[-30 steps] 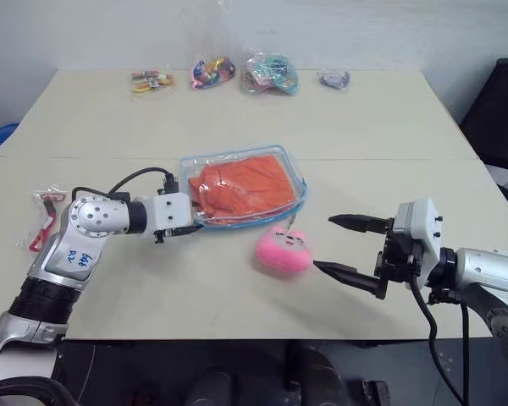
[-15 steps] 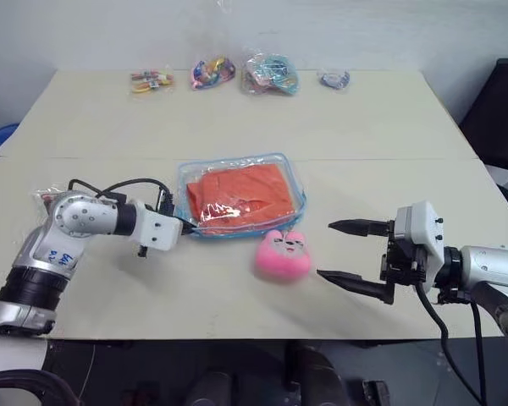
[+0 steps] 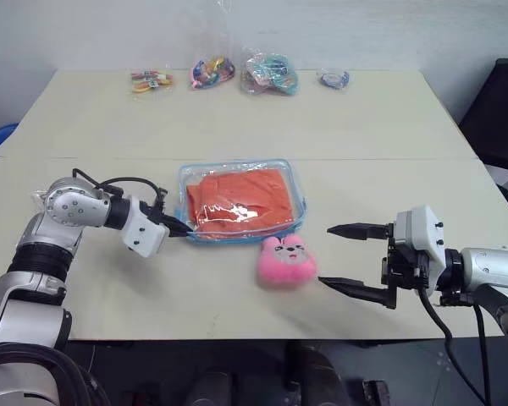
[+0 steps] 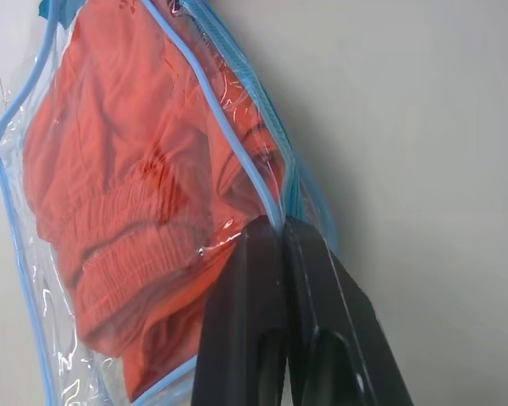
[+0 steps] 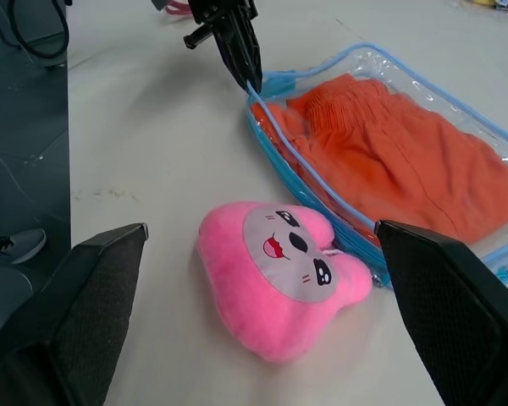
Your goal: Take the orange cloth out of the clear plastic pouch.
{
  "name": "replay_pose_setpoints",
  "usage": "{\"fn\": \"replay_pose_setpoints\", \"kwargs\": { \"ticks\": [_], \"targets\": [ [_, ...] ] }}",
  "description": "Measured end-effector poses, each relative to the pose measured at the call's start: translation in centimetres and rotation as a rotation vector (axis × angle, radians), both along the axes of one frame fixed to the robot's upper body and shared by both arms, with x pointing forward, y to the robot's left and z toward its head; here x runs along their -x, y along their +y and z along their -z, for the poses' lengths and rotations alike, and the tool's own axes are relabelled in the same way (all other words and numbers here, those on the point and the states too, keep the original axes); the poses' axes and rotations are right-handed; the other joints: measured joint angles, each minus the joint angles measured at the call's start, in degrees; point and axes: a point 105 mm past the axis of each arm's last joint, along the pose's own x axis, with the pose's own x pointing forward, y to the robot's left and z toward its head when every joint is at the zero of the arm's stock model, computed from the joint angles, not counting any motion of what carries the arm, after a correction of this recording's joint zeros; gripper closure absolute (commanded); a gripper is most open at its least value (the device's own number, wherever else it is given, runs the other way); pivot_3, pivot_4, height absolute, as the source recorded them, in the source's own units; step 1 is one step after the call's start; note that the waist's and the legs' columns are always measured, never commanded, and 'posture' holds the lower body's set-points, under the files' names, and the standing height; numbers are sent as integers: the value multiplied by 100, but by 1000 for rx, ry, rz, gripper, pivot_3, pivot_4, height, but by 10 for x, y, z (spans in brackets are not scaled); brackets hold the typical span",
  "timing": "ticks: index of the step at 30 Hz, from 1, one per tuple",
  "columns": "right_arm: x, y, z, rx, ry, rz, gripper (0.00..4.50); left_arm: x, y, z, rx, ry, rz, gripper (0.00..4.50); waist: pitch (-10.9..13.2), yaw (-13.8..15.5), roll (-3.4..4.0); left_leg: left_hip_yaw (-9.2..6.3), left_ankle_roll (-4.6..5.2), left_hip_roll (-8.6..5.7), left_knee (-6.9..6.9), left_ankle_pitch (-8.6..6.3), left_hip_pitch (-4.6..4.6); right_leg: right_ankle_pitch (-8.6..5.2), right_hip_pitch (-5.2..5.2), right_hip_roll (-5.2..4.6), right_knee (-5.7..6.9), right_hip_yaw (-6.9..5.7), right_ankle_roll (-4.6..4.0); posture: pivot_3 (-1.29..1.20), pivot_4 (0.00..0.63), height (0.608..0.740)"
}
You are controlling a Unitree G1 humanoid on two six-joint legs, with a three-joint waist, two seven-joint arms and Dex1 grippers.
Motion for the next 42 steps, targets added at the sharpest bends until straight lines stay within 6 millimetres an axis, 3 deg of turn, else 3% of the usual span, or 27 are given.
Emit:
{"fn": "replay_pose_setpoints", "kwargs": {
  "ticks": [5,6,10,17,20,24,27,29,34,42],
  "targets": [
    [-1,0,0,1,0,8,0,-6,5,-1,-8,-18,-26,4481,0,-2,-1,4,2,0,0,-1,1,1,1,0,0,0,0,0,150,740],
    [-1,0,0,1,-1,8,0,-7,6,-1,-6,-14,-37,4273,0,-2,-1,4,2,1,0,-1,1,1,1,0,0,0,0,0,150,740],
    [-1,0,-2,1,-8,7,0,-9,10,0,12,34,-90,3243,0,-3,-1,5,3,1,1,-1,1,1,1,0,0,0,1,0,150,740],
    [-3,1,-5,1,-22,0,0,-3,12,-10,79,87,-147,1004,0,-13,-1,4,3,7,1,-2,0,1,-1,1,0,0,1,0,150,740],
    [-3,2,-5,1,-20,-3,0,9,18,-19,167,221,-236,42,0,-22,-1,4,3,9,2,-2,-1,1,-3,1,0,1,1,0,150,740],
    [-2,1,-4,3,-16,-5,0,27,7,-56,339,467,-325,42,1,-2,-2,-6,4,9,6,-3,-3,1,0,1,0,1,1,0,150,740],
    [-3,1,-5,3,-17,-7,0,33,-21,-85,442,558,-326,42,0,32,-2,-19,7,-8,8,-4,-2,1,9,-6,1,7,1,0,150,740],
    [-3,1,-5,2,-20,-7,0,31,-42,-90,484,603,-319,42,0,32,-2,-22,7,-12,9,-4,-2,1,11,-6,0,9,1,0,150,740],
    [-3,-1,-5,4,-16,1,0,37,-89,-73,439,736,-264,42,0,-13,-2,-10,7,-7,7,-4,-1,1,6,-1,0,9,1,0,150,740],
    [3,-9,0,14,4,62,0,44,-126,-29,230,743,-164,42,0,10,-2,1,6,-6,10,-4,0,2,6,-3,1,15,1,0,150,740]
  ]
}}
